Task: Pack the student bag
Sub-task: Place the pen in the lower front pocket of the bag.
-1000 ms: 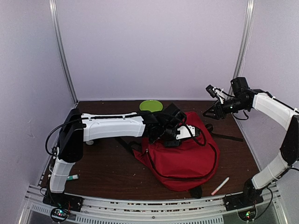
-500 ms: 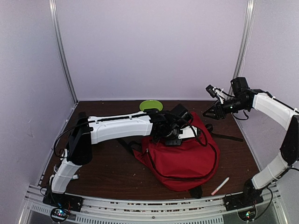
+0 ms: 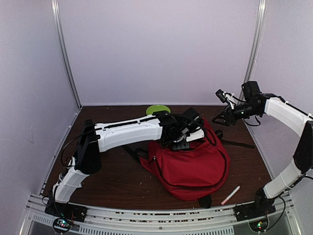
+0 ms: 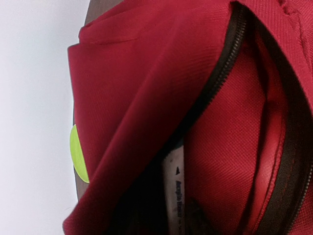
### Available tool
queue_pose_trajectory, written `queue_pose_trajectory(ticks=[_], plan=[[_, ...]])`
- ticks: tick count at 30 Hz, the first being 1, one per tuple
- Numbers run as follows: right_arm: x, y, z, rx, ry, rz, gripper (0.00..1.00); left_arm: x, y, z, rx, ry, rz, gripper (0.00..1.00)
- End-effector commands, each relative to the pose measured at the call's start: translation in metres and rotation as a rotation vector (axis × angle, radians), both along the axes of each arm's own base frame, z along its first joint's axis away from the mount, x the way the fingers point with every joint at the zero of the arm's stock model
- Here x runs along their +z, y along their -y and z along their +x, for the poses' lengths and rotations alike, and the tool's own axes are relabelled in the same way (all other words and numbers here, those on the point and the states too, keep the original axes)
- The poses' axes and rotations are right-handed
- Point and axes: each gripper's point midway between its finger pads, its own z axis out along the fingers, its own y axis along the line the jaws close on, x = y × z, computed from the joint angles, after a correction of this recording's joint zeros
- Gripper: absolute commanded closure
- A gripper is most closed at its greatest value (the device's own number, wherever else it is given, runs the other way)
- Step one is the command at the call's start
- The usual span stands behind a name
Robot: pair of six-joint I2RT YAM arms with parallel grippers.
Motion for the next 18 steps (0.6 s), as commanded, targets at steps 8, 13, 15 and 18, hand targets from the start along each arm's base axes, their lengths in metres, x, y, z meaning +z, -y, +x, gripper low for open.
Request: queue_pose_trajectory(ticks=[8,13,15,18], plan=[[0.039,0.014,-0.068,0.162,0.092,-0.137,0.4,0.068,-0.006,-0.043,-0.106,-0.151,-0.232,0.59],[0.021,0.022,-0.135,0.414,0.064,-0.257,0.42,0.108,0.001,-0.089,-0.264,-0.289,-0.428,0.61],[0.001,0.028,-0.165,0.524,0.007,-0.319,0.46,0.12,0.003,-0.1,-0.292,-0.324,-0.49,0.63],[-0.031,0.042,-0.201,0.642,-0.045,-0.417,0.47,0.13,-0.001,-0.094,-0.235,-0.305,-0.556,0.68]])
